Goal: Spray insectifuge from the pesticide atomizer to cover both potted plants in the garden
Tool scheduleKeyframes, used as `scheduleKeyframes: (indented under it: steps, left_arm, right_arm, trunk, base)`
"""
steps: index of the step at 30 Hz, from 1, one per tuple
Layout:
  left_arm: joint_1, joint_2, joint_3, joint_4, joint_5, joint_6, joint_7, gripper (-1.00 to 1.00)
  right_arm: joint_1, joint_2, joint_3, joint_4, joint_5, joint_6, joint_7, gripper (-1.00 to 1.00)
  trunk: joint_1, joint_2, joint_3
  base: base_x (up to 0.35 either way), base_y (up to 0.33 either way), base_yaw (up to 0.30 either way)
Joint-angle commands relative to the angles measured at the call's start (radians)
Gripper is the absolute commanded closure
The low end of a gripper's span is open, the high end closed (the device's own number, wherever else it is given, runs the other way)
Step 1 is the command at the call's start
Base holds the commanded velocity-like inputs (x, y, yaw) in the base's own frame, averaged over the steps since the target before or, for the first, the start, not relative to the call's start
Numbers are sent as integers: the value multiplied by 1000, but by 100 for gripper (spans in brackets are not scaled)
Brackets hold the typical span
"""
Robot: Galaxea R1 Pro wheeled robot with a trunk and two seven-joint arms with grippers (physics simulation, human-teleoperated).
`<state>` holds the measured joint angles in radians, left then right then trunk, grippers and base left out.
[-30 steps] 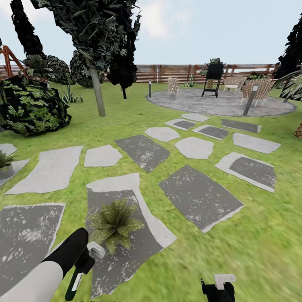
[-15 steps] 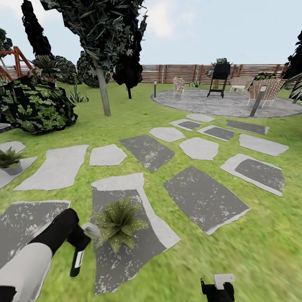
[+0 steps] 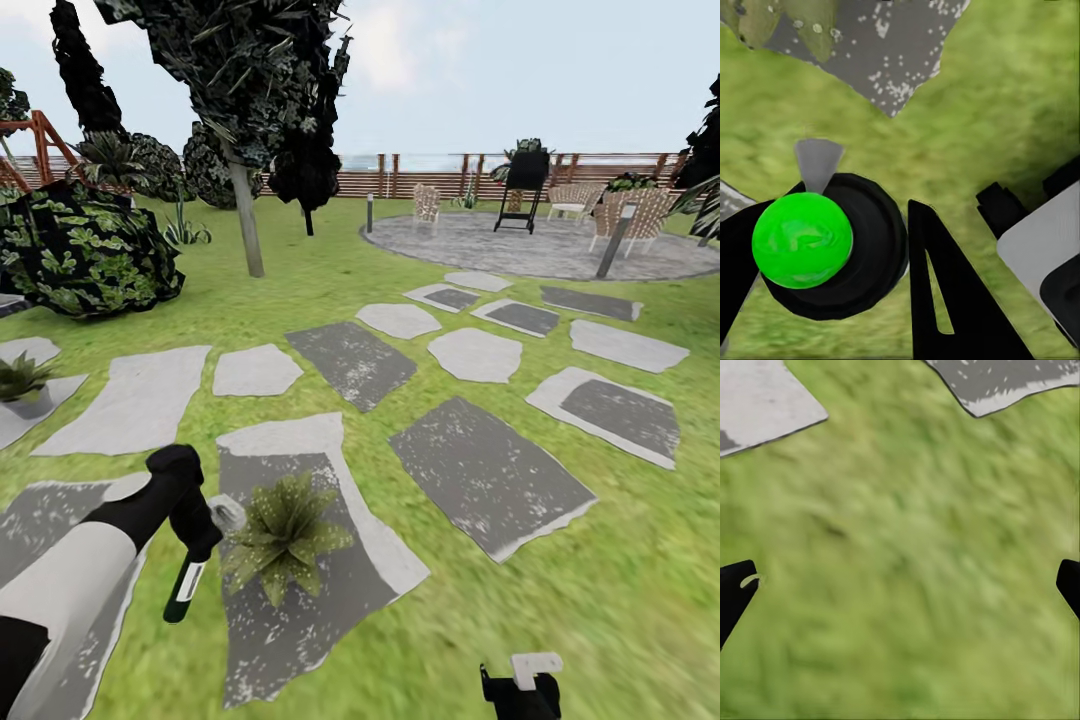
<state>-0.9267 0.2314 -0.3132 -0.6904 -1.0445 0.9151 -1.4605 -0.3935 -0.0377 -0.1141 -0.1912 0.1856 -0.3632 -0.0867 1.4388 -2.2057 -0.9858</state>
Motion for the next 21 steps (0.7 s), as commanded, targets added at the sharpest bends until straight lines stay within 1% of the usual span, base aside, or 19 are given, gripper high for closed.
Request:
scheduleKeyframes:
  steps: [1,7,9,11,13,15,19,20,21]
  left_arm:
    - [1,1,-4,-1,-8,10,-10,100]
    - [2,-3,-5,5,-9,6,-13,100]
    - [4,-4,-5,8,-8,-10,-15,100]
    - [6,-5,-13,10,-7,-49,-20,100]
    - [5,-6,-32,11,-7,-60,-45,100]
    - [5,-5,-40,11,-8,-63,-66,100]
    - [8,-5,-47,11,-11,-65,-80,100]
    - [8,-5,-56,11,-10,-65,-81,100]
    - [9,-5,-73,11,-10,-65,-82,100]
  right_arm:
    - [0,0,-7,1,10,-3,-3,-100]
    - [0,-1,-7,1,11,-3,-4,-100]
    - [0,-1,-7,1,11,-3,-4,-100]
    - [0,-1,-7,1,11,-3,-5,-100]
    - [0,-1,-7,1,11,-3,-5,-100]
    - [0,-1,-7,1,11,-3,-5,-100]
    - [-1,0,-7,2,11,-3,-5,-100]
    - [0,1,-7,2,11,-3,-5,-100]
    - [-1,1,-7,2,11,-3,-5,-100]
  trunk:
    - [0,0,-1]
    - [0,0,-1]
    - [0,0,-1]
    - [0,0,-1]
    - [0,0,-1]
    - [0,0,-1]
    - [0,0,-1]
    - [0,0,-1]
    - [0,0,-1]
  base:
    - [258,0,0]
    - [318,0,0]
    - [337,0,0]
    - [249,0,0]
    - [79,0,0]
    - [26,0,0]
    - [5,0,0]
    - [1,0,-32]
    - [0,0,-143]
